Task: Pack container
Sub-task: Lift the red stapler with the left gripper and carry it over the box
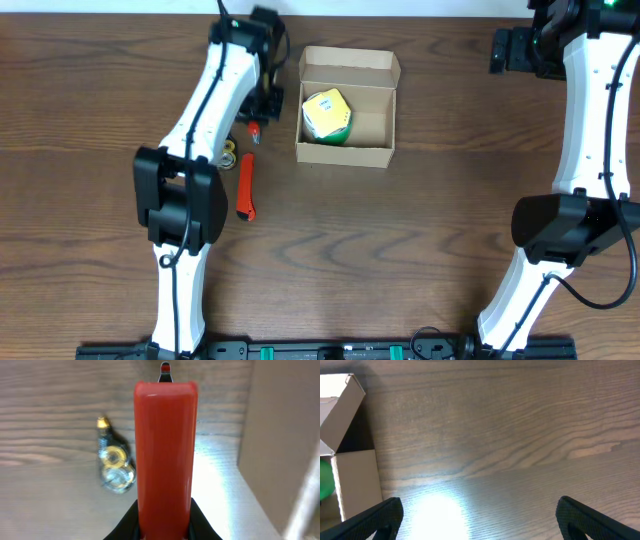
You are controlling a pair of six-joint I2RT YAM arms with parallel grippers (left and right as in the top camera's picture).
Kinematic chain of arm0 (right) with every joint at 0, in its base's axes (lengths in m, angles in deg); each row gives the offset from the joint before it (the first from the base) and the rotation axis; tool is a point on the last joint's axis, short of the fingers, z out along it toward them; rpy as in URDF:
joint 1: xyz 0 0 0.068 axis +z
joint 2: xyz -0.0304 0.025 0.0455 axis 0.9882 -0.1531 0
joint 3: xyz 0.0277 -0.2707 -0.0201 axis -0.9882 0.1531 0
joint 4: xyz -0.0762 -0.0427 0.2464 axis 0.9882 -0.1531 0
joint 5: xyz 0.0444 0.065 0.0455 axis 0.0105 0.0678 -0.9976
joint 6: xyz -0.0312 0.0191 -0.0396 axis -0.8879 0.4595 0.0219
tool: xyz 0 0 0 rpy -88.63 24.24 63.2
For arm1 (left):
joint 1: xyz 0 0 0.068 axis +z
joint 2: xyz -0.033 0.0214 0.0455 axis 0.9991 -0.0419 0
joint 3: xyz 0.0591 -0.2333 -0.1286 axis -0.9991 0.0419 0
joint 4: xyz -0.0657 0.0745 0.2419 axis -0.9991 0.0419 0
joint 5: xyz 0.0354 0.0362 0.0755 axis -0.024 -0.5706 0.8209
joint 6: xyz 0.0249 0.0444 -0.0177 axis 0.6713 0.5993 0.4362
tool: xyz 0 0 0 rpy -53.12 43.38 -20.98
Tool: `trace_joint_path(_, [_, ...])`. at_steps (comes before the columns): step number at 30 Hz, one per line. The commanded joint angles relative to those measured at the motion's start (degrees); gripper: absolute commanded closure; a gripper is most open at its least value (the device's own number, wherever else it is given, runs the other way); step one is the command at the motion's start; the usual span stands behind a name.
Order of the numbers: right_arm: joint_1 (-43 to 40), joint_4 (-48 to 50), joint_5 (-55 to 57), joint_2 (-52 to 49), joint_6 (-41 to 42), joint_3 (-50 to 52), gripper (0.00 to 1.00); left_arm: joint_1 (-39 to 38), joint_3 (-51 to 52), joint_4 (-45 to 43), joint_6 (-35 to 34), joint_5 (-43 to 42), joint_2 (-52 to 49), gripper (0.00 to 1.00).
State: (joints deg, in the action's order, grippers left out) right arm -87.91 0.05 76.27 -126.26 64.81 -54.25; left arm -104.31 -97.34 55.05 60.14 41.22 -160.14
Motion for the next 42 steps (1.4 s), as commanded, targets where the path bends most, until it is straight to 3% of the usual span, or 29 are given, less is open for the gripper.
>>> trace_joint_path(1, [0.2,-0.1,0.0,-0.3,0.6,0.0,0.01,0.3,-7.7,4.0,-0.9,2.6,0.4,0.94])
trace_joint_path(9, [0.2,-0.1,0.0,-0.3,0.6,0.0,0.01,-2.1,-23.8,14.9,-3.5,1.7,0.4,0.94])
trace_joint_path(15, [0.2,-0.1,0.0,-0.3,0.6,0.0,0.01,-10.8,-31.1,16.6,-3.3,1.6,0.5,0.94])
trace_joint_path(24, [0.2,-0.1,0.0,-0.3,0.6,0.0,0.01,-21.3,-29.7,11.2,-10.8,4.1,0.0,0.94])
trace_joint_path(30, [0.2,-0.1,0.0,-0.3,0.6,0.0,0.01,-21.9,-27.1,8.0,-15.7,2.9,-1.7,0.94])
trace_joint_path(42, [0.2,-0.1,0.0,-0.3,0.6,0.0,0.01,-21.8,-27.0,4.8,-16.7,-4.7,-11.9,0.95])
